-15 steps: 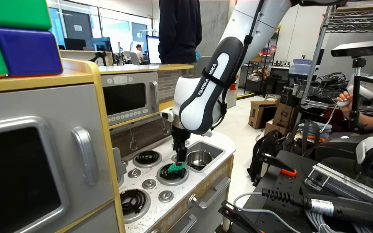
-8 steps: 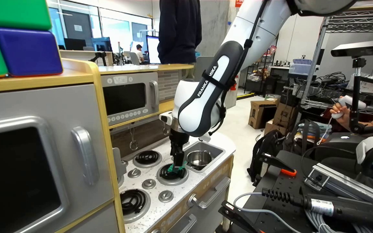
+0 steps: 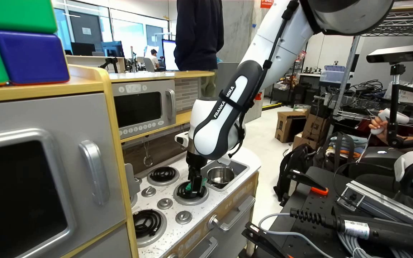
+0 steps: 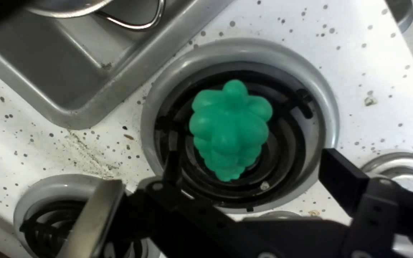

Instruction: Put the grapes in the pot

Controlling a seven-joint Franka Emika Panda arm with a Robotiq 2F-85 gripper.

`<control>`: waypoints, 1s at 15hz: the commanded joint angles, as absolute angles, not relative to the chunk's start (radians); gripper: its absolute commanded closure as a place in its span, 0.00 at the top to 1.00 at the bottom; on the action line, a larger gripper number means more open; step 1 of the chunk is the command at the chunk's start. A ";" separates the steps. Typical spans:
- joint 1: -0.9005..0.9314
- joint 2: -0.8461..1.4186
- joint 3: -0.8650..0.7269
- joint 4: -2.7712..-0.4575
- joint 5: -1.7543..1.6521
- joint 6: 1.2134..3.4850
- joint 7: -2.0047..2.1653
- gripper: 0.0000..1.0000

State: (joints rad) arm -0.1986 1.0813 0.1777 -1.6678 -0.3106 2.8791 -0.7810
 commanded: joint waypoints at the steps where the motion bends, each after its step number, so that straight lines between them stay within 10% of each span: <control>1: -0.193 1.124 0.177 -1.609 -0.294 2.845 -0.796 0.65; 11: -0.203 0.989 0.101 -1.840 -0.317 3.047 -0.724 0.04; 15: -0.211 0.934 0.006 -1.942 -0.316 3.240 -0.619 0.02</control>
State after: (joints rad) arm -0.2038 1.0071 0.0599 -1.8347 -0.3110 3.1213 -0.6950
